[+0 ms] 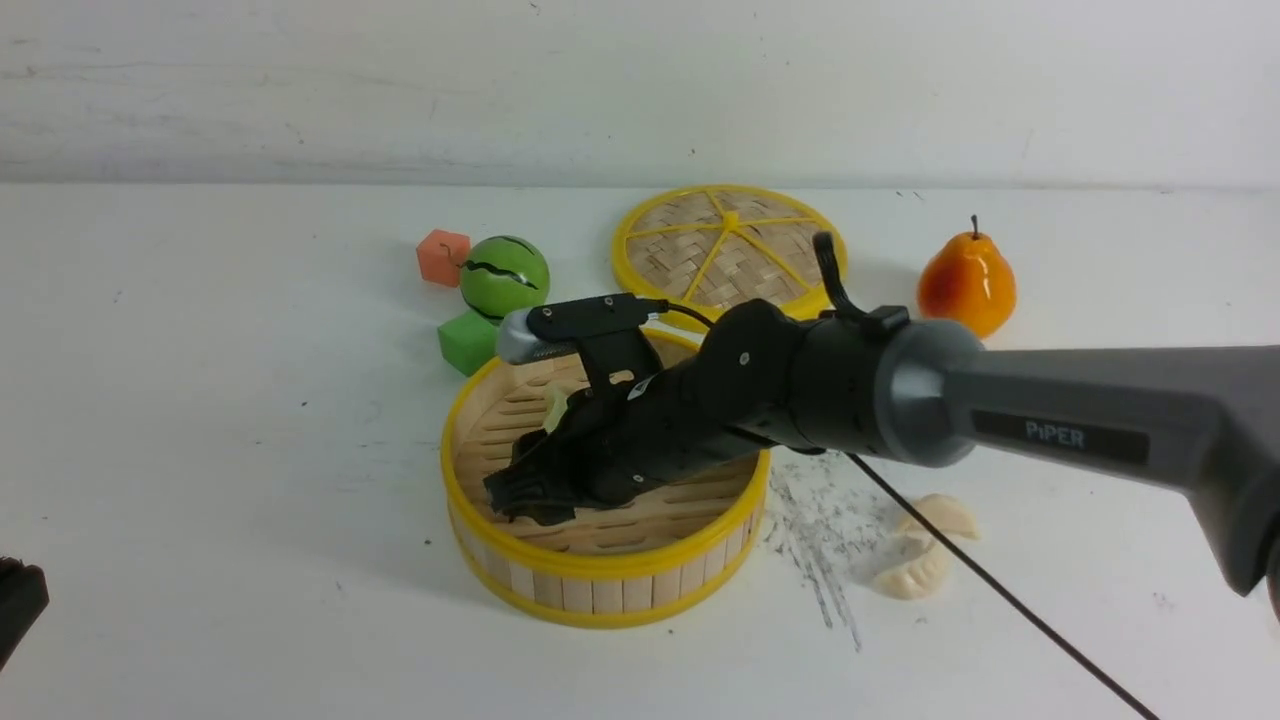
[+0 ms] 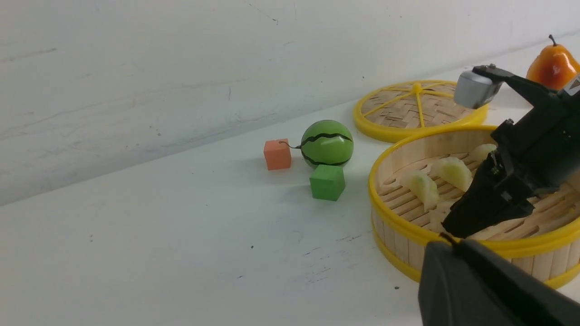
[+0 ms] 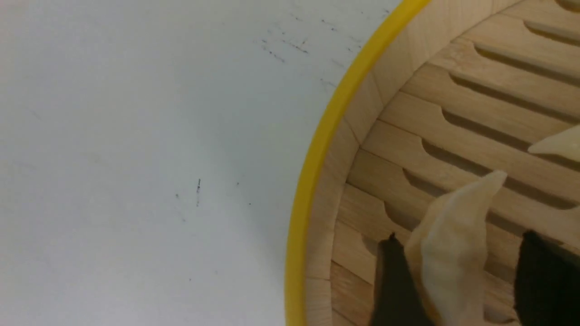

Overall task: Put the dumplings into the steamer on the white table.
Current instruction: 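Place the dumpling in the bamboo steamer basket with the right gripper, then reach for and grasp a dumpling lying on the table beside the steamer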

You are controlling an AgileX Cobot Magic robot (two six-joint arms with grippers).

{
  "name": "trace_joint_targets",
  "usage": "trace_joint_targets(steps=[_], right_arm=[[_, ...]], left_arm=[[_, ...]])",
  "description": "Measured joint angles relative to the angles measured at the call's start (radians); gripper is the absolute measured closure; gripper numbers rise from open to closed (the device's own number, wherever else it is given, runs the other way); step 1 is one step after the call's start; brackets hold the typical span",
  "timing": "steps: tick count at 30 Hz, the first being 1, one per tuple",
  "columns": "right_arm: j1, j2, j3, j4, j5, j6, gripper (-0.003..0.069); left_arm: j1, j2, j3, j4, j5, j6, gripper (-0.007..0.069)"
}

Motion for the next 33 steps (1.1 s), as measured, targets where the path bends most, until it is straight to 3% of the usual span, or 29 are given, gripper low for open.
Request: trace_joint_targets(steps=[4, 8, 15, 18, 21, 27, 33], right_arm=[[-0.008, -0.035, 0.000, -0.001, 0.033, 0.002, 0.0135], [-0.053, -0.135, 0.000, -0.032, 0.126, 0.003, 0.0110], [-0.237, -0.369, 0.000, -0.332, 0.365, 0.003, 0.0146], [-0.334, -0.398, 0.000, -0.471, 0.526, 0.003, 0.0181], [-0.411, -0.369, 0.024, -0.533, 0.673, 0.020, 0.0209], [-0.450, -0.274, 0.108, -0.571, 0.647, 0.013, 0.0221], [-0.450, -0.210, 0.113, -0.577, 0.554, -0.083, 0.0221]], left_arm=[[0.000, 0.000, 0.000, 0.001, 0.000, 0.000, 0.0636], [0.000, 0.000, 0.000, 0.001, 0.000, -0.004, 0.0635], [0.000, 0.000, 0.000, 0.001, 0.000, -0.019, 0.0635], [0.000, 0.000, 0.000, 0.001, -0.002, -0.019, 0.0634], [0.000, 0.000, 0.000, 0.001, -0.008, -0.019, 0.0631], [0.000, 0.000, 0.000, 0.002, -0.012, -0.019, 0.0628], [0.000, 0.000, 0.000, 0.003, -0.012, -0.019, 0.0628]])
